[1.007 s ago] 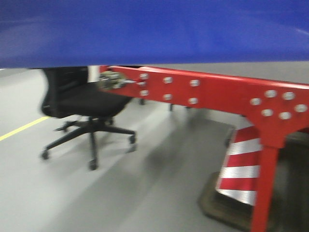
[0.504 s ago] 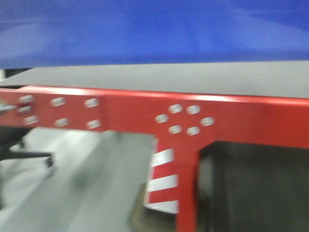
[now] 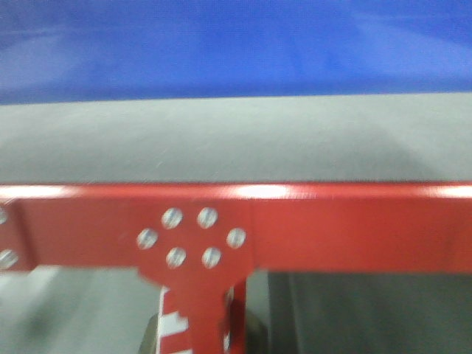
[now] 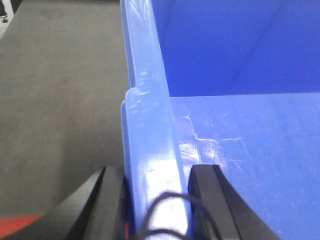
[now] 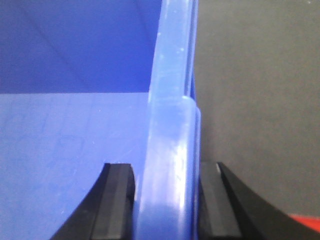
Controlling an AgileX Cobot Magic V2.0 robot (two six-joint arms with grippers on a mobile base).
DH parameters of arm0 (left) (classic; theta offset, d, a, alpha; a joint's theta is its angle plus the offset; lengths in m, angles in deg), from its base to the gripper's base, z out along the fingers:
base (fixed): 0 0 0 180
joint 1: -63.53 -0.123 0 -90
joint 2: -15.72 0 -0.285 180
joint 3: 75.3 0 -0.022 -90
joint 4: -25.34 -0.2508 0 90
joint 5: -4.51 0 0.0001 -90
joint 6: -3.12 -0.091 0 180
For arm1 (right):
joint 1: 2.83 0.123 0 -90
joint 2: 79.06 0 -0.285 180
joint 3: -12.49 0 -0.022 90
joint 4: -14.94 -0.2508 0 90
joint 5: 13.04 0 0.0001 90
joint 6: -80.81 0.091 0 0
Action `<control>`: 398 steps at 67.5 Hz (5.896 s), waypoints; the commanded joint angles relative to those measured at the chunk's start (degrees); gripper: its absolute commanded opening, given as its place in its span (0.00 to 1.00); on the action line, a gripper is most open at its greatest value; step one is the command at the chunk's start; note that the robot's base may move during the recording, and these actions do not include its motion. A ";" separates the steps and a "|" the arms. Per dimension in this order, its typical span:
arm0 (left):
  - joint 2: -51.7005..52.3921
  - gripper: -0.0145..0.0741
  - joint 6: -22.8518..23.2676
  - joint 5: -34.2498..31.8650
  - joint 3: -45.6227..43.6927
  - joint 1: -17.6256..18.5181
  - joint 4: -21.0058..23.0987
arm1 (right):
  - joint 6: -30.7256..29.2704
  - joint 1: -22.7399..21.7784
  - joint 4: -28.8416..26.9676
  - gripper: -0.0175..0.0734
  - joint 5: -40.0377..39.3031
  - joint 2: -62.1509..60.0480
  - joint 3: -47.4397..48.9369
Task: Move blue bin to conveyor side
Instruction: 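Carry the blue bin past the red frame toward the grey belt, then lower the blue bin onto the grey conveyor belt surface, then open both grippers and lift them off the bin rims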
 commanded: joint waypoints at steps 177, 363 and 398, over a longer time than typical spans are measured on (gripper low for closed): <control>0.90 0.15 -1.24 -7.67 -1.08 0.10 -0.54 | -0.99 -0.47 4.08 0.10 -6.99 -1.14 1.00; 7.00 0.16 -0.55 -17.31 25.58 3.73 -8.09 | -3.11 -5.34 7.10 0.11 -21.03 -13.78 -34.36; 36.66 0.16 -0.55 -27.59 46.16 3.73 -8.09 | -3.11 -5.34 7.10 0.11 -28.74 -48.68 -53.40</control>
